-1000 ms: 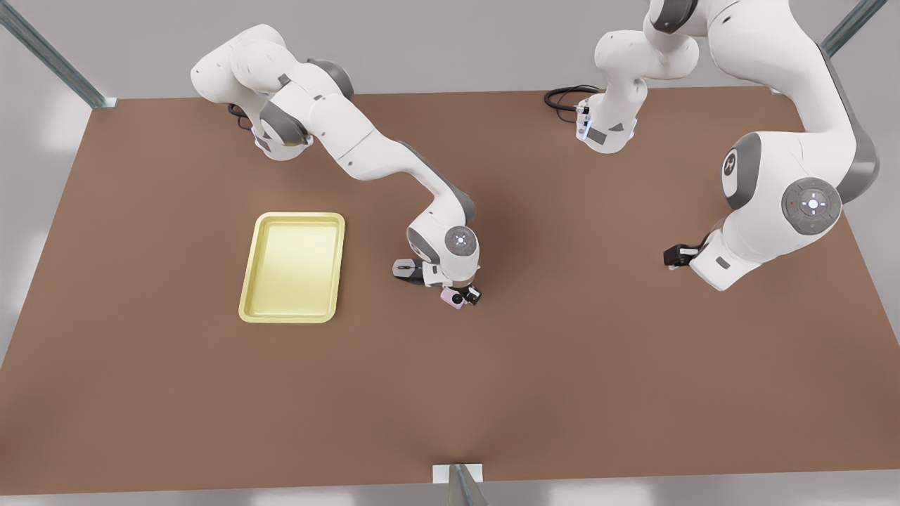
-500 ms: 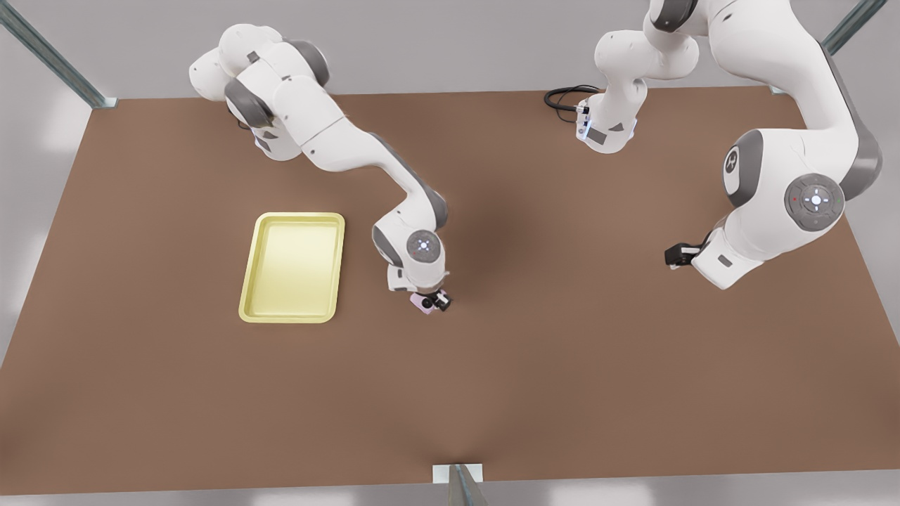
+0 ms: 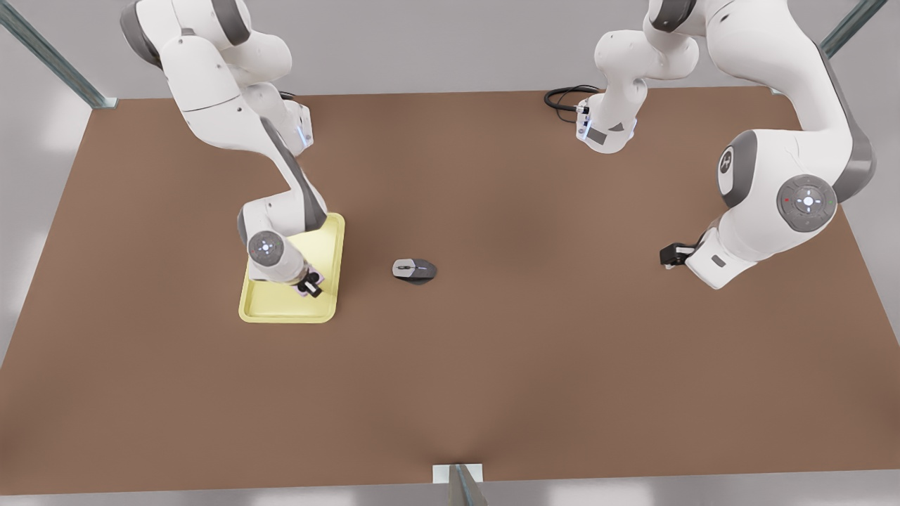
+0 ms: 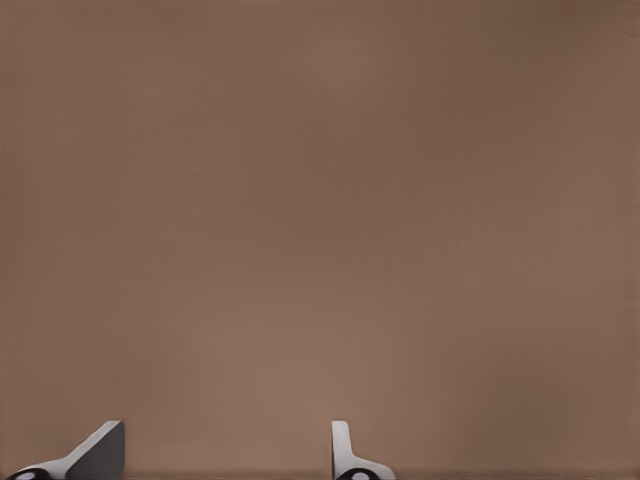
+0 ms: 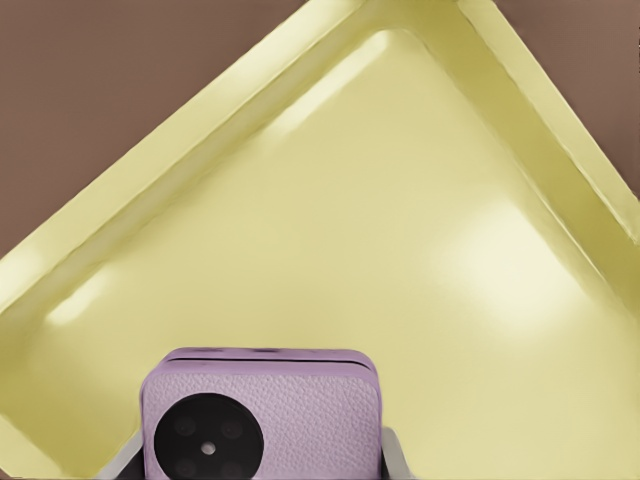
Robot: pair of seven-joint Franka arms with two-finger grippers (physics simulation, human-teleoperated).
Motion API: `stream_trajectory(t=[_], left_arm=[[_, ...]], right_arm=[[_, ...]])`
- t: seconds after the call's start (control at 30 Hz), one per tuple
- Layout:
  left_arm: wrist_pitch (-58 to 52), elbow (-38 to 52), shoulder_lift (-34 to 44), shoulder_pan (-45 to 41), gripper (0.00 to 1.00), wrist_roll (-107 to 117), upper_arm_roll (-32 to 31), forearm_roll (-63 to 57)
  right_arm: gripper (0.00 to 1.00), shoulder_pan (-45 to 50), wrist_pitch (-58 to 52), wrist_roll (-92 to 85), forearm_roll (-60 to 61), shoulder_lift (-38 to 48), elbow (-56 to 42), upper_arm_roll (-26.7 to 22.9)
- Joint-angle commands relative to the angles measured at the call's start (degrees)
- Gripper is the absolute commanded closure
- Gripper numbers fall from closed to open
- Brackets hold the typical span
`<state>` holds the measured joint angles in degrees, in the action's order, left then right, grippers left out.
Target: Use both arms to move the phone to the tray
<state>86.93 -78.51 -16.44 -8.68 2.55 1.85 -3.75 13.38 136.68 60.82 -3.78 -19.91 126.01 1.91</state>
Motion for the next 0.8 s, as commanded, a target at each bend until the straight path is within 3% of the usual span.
stream_trajectory(t=[0.0, 0.03, 0.07, 0.2, 0.27, 0.37, 0.4, 0.47, 0.5, 0.77], left_arm=[[0.0, 0.0, 0.0, 0.0, 0.0, 0.3, 0.0, 0.0], [0.0, 0.0, 0.1, 0.0, 0.0, 0.3, 0.0, 0.0], [0.0, 0.0, 0.1, 0.0, 0.0, 0.2, 0.0, -0.1], [1.0, 0.0, 0.4, 0.1, 0.0, 0.0, 0.4, -0.2], [1.0, 0.0, 0.4, 0.0, 0.0, 0.1, 0.4, -0.2], [1.0, 0.0, 0.4, 0.0, 0.0, 0.1, 0.4, -0.2], [0.9, -0.1, 0.4, 0.0, 0.0, 0.1, 0.4, -0.2], [1.0, 0.0, 0.3, 0.0, 0.0, 0.1, 0.4, -0.3], [1.0, 0.0, 0.2, 0.1, 0.0, 0.2, 0.4, -0.2], [0.9, 1.3, -0.3, 0.1, 0.0, 0.2, 0.4, -0.3]], right_arm=[[0.2, -0.3, 2.1, -30.2, -0.1, 0.1, 1.4, 0.0], [0.19, -0.3, 2.1, -30.2, -0.1, 0.2, 1.7, 0.0], [0.0, -0.2, 2.1, -30.2, -0.1, 0.1, 1.7, 0.0], [0.0, -0.3, -0.2, -30.1, 0.0, 3.2, 0.1, 0.0], [0.0, -1.3, -11.3, -33.3, -0.1, 8.8, -8.1, -0.1], [0.0, -7.9, -38.6, -48.4, 0.0, 10.8, -31.2, -1.8], [0.0, -8.3, -42.8, -60.2, 0.1, 12.8, -35.4, -4.6], [0.0, -9.7, -48.3, -65.7, 1.0, 15.8, -37.4, -5.7], [0.0, -9.8, -48.3, -66.3, 1.4, 16.6, -39.7, -7.5], [0.0, -9.5, -47.3, -65.9, 1.8, 15.6, -40.4, -7.6]])
